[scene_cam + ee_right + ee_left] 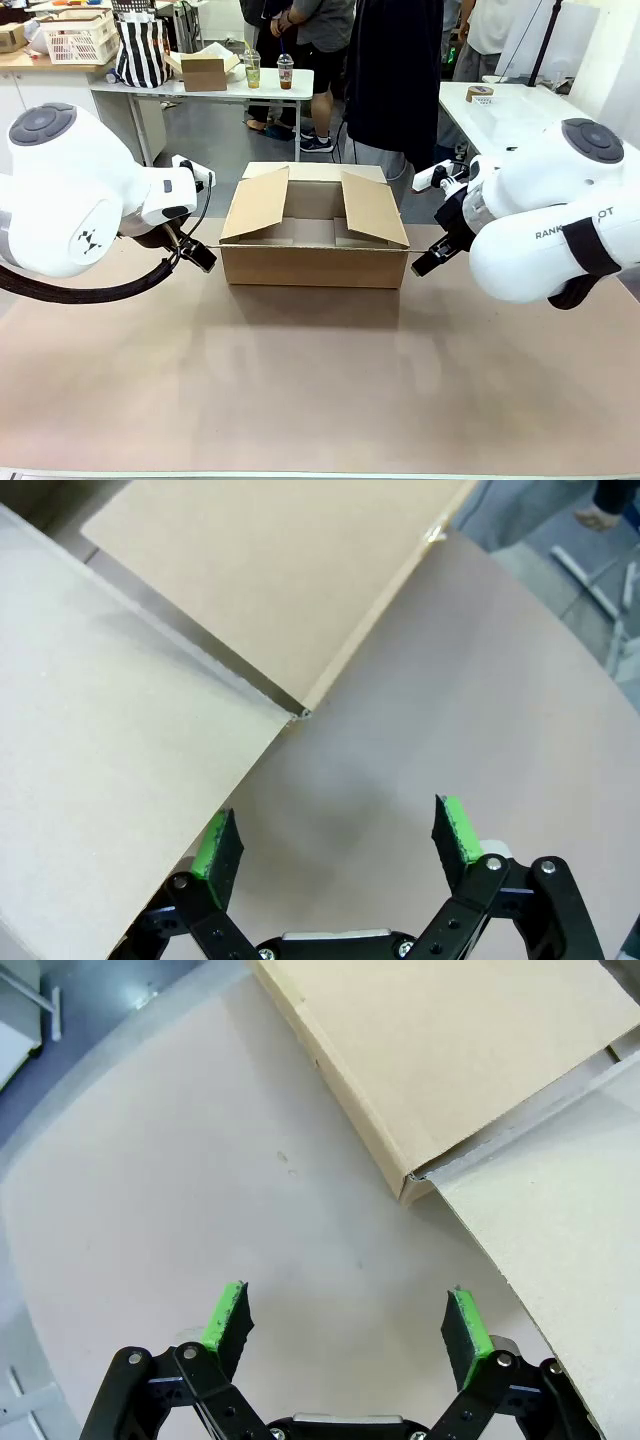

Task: Pack the gift set into the box.
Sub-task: Place both hands on the side flaps of the Package Box and spread them outward.

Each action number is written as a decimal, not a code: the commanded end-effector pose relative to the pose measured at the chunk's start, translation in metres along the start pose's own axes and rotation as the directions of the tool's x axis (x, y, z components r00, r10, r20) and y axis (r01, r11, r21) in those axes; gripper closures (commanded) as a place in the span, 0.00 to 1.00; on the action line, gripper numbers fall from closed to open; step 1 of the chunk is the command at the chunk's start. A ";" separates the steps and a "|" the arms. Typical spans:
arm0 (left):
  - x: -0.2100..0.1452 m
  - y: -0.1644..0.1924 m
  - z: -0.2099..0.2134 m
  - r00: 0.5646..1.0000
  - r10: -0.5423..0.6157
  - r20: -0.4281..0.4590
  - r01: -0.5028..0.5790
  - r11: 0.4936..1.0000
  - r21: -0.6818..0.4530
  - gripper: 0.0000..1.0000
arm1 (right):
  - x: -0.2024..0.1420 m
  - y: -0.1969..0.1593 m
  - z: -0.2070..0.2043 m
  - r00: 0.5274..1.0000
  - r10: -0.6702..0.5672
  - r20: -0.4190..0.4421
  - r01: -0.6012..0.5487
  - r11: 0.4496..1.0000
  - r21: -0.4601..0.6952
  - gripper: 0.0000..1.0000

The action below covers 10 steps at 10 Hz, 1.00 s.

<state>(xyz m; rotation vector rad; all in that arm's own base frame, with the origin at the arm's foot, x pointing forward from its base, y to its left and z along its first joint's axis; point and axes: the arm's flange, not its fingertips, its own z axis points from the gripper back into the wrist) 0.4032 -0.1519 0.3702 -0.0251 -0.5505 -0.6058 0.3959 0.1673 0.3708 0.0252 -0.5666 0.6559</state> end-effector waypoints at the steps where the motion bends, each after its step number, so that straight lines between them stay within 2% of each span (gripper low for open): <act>1: 0.000 0.000 0.000 1.000 0.000 0.000 0.000 1.000 0.000 0.00 | 0.000 0.000 0.000 1.000 -0.001 0.000 0.001 1.000 0.000 0.00; 2: 0.000 0.000 0.000 1.000 0.000 0.000 0.000 1.000 0.000 0.00 | 0.000 0.000 0.000 1.000 0.000 0.000 0.000 1.000 0.000 0.00; 3: 0.019 0.001 0.014 0.999 -0.014 -0.032 0.015 1.000 0.026 0.00 | -0.013 0.005 0.008 0.995 0.004 -0.095 0.003 0.998 0.066 0.00; 4: 0.046 0.005 0.036 0.998 -0.066 0.002 0.065 0.995 0.078 0.00 | -0.041 0.007 0.027 0.980 0.020 -0.197 0.006 0.992 0.130 0.00; 5: 0.075 0.010 0.065 0.994 -0.077 0.076 0.065 0.987 0.149 0.00 | -0.071 0.010 0.057 0.970 0.015 -0.241 0.019 0.990 0.141 0.00; 6: 0.091 0.009 0.094 0.990 -0.081 0.113 0.067 0.990 0.124 0.00 | -0.083 0.013 0.084 0.956 -0.008 -0.292 0.033 0.996 0.081 0.00; 7: 0.101 0.009 0.122 0.990 -0.096 0.105 0.093 0.995 0.039 0.00 | -0.083 0.015 0.107 0.964 -0.026 -0.264 0.031 0.999 0.013 0.00; 8: 0.105 0.011 0.144 0.989 -0.145 0.040 0.147 0.988 -0.043 0.00 | -0.079 0.015 0.128 0.987 -0.036 -0.159 0.030 0.999 -0.044 0.00; 9: 0.097 0.012 0.108 0.988 -0.097 0.117 0.085 0.991 0.104 0.00 | -0.022 -0.001 0.055 0.959 -0.014 -0.283 0.038 0.996 0.082 0.00; 10: 0.097 0.012 0.108 0.988 -0.097 0.117 0.085 0.991 0.104 0.00 | -0.022 -0.001 0.055 0.959 -0.014 -0.283 0.038 0.996 0.082 0.00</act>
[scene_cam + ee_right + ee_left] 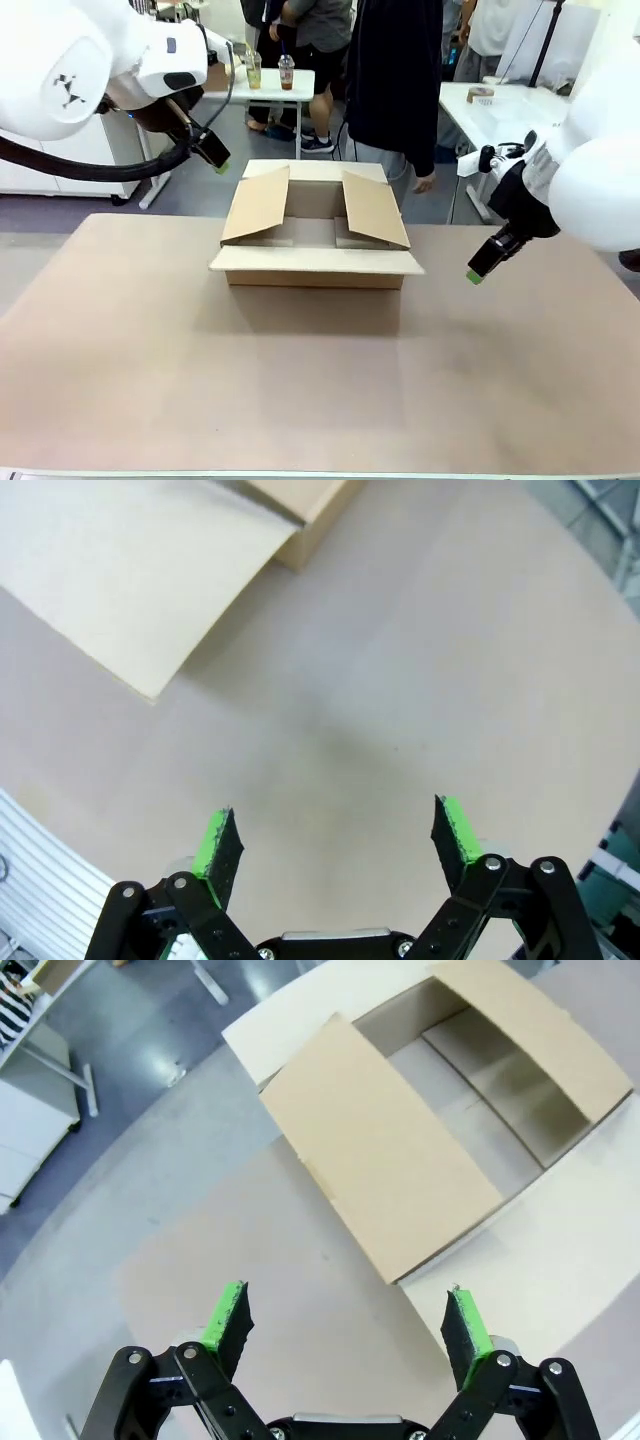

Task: Pack the gift set into the box.
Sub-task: Place both hands on the side flaps of the Package Box and spread them outward.

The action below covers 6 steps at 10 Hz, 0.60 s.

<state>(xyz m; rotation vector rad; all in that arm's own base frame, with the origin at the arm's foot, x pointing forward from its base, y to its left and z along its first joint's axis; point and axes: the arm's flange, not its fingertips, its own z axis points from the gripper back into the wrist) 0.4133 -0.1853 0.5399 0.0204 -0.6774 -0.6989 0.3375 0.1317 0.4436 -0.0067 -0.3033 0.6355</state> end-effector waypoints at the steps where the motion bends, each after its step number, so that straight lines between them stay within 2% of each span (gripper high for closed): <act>1: -0.016 0.008 -0.025 1.000 0.015 0.009 -0.015 0.999 0.049 0.00 | 0.010 0.003 -0.041 1.000 0.005 -0.030 -0.003 0.999 0.038 0.00; 6: -0.016 0.008 -0.025 1.000 0.015 0.009 -0.015 0.999 0.049 0.00 | 0.010 0.003 -0.041 1.000 0.005 -0.030 -0.003 0.999 0.038 0.00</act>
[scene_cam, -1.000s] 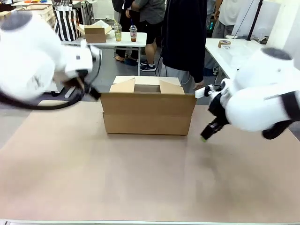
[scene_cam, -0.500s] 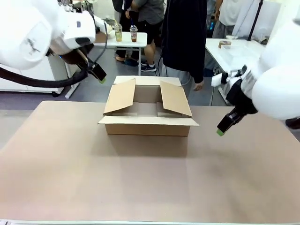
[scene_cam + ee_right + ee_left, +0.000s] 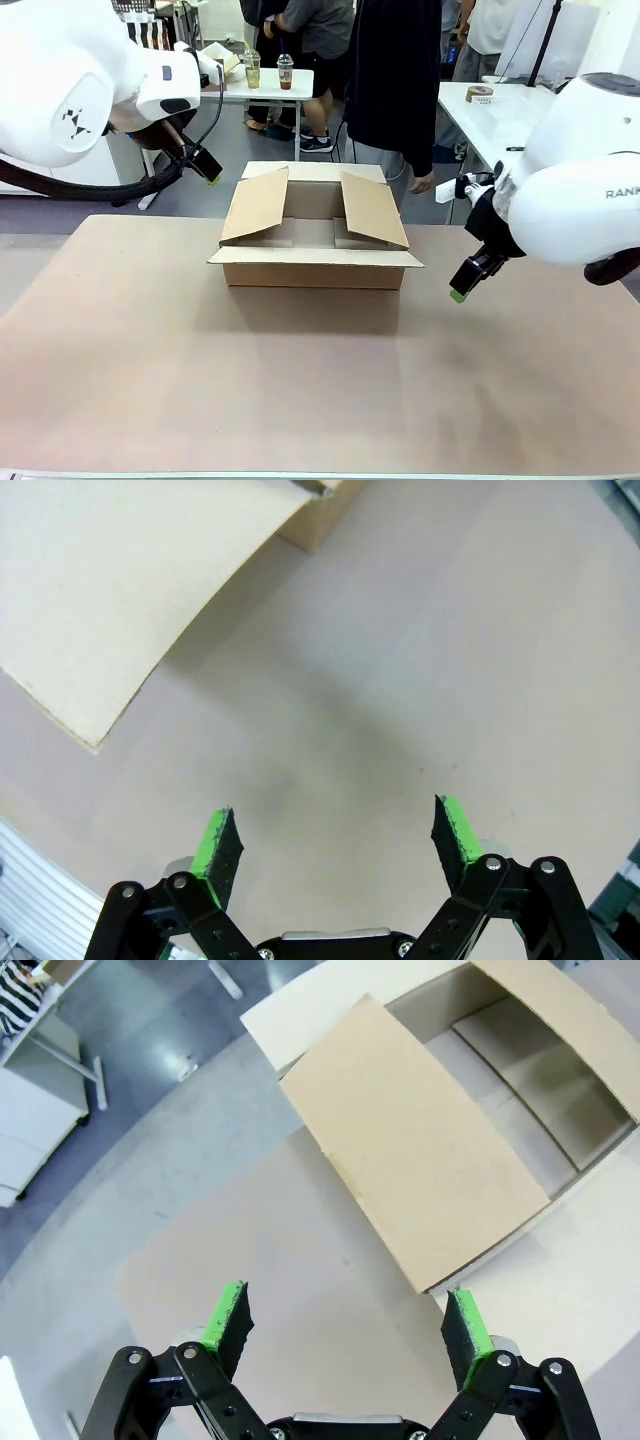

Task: Pack the gift set into the box.
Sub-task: Place both hands on the side flaps of the Package Box and spread them outward.

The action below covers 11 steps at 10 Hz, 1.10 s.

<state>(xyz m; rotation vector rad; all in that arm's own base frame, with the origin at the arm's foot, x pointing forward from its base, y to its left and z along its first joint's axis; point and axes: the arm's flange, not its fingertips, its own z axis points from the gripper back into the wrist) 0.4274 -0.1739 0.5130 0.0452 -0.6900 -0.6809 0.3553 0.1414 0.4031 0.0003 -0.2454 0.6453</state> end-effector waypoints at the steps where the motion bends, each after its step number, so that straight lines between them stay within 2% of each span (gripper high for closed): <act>1: -0.002 -0.003 0.002 1.000 0.007 0.007 -0.007 1.000 0.018 0.00 | 0.002 0.002 0.003 1.000 -0.003 0.021 0.002 1.000 0.013 0.00; 5: 0.000 -0.001 0.000 1.000 -0.002 0.001 0.002 1.000 0.000 0.00 | 0.000 0.000 0.002 1.000 0.000 0.005 0.000 1.000 -0.002 0.00; 6: 0.030 0.004 0.020 0.998 0.025 -0.061 -0.031 0.993 -0.111 0.00 | 0.026 0.005 0.030 0.976 -0.212 -0.038 0.211 0.977 -0.035 0.00; 7: 0.051 0.012 0.046 0.982 0.128 -0.140 -0.149 0.977 -0.152 0.00 | 0.037 0.003 0.071 0.965 -0.258 0.044 0.256 0.965 0.054 0.00; 8: 0.061 0.025 0.080 0.977 0.208 -0.046 -0.213 0.945 -0.247 0.00 | 0.037 -0.009 0.121 0.919 -0.368 0.140 0.335 0.918 0.211 0.00; 9: 0.057 0.037 0.110 0.948 0.318 -0.032 -0.315 0.913 -0.261 0.00 | 0.021 -0.028 0.159 0.855 -0.495 0.159 0.405 0.826 0.391 0.00; 10: 0.040 0.050 0.130 0.908 0.416 -0.052 -0.414 0.869 -0.271 0.00 | -0.010 -0.050 0.178 0.792 -0.588 0.163 0.425 0.724 0.543 0.00; 11: 0.005 0.065 0.140 0.846 0.531 -0.044 -0.513 0.791 -0.334 0.00 | -0.057 -0.078 0.177 0.687 -0.712 0.148 0.429 0.561 0.708 0.00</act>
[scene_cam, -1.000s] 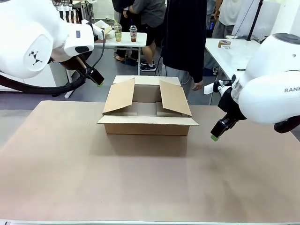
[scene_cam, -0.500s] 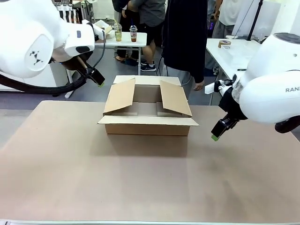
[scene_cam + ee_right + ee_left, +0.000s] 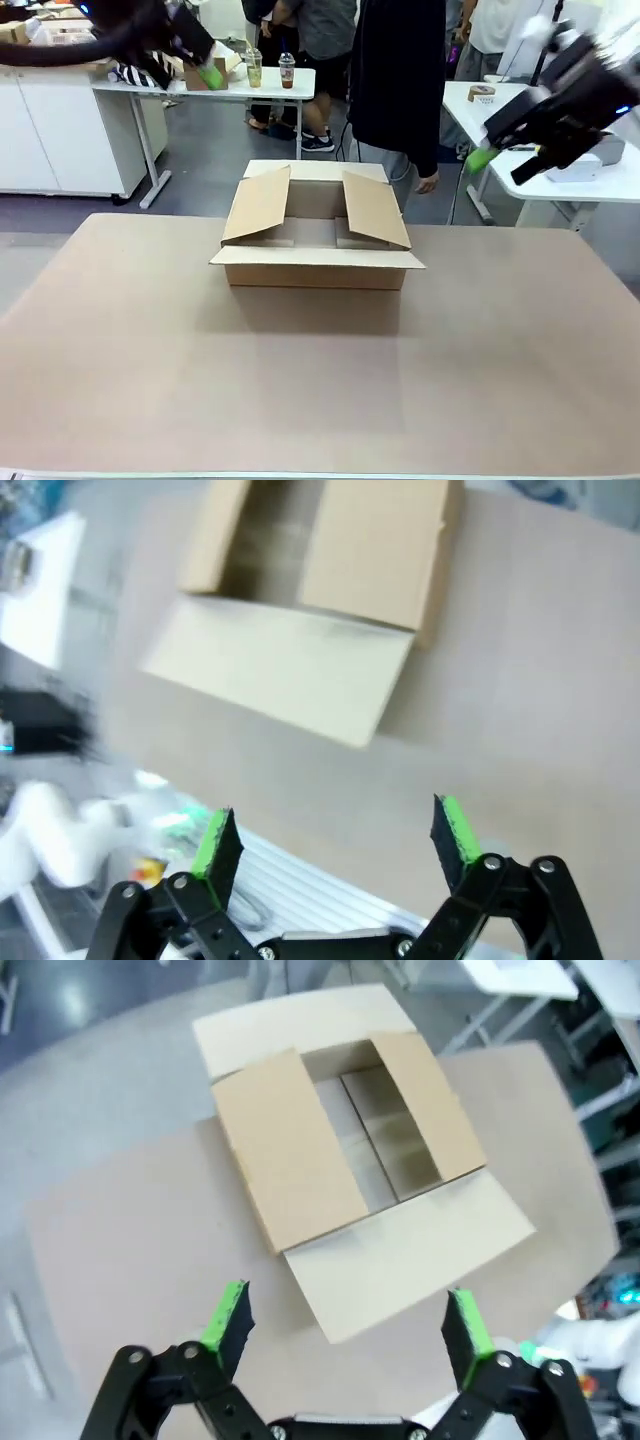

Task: Pack the gift set into the box.
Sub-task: Place both hands on the side flaps of the Package Box and spread them outward.

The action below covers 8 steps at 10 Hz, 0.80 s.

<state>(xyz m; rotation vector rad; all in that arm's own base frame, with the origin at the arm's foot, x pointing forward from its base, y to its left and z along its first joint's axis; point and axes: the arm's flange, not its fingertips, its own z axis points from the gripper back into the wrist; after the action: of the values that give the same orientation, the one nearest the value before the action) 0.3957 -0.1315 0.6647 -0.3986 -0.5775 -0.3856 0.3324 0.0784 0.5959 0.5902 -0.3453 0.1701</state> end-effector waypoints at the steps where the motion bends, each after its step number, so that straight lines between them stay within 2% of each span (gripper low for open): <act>1: -0.063 0.052 0.009 0.972 0.222 0.082 -0.212 0.971 -0.115 0.00 | -0.047 -0.094 0.018 0.931 -0.345 0.122 0.282 0.889 0.361 0.00; 2: -0.100 0.080 0.012 0.947 0.291 0.137 -0.252 0.936 -0.246 0.00 | -0.062 -0.142 0.016 0.882 -0.466 0.068 0.384 0.796 0.468 0.00; 3: -0.135 0.105 0.007 0.919 0.335 0.208 -0.268 0.917 -0.296 0.00 | -0.070 -0.185 0.007 0.834 -0.552 -0.007 0.462 0.692 0.554 0.00; 4: -0.171 0.130 -0.008 0.887 0.226 0.403 -0.059 0.920 -0.386 0.00 | -0.074 -0.212 -0.007 0.791 -0.611 -0.034 0.513 0.632 0.580 0.00; 5: -0.097 0.090 0.022 0.941 0.319 0.111 -0.290 0.932 -0.218 0.00 | -0.072 -0.142 0.026 0.930 -0.365 0.037 0.327 0.870 0.369 0.00; 8: -0.097 0.090 0.022 0.941 0.319 0.111 -0.290 0.932 -0.218 0.00 | -0.072 -0.142 0.026 0.930 -0.365 0.037 0.327 0.870 0.369 0.00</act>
<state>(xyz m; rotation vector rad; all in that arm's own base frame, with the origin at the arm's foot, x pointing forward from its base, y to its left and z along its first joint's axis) 0.3490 -0.0303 0.5918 -0.7266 -0.6368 -0.1217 0.3001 -0.0531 0.5120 0.9986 -0.2806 -0.1505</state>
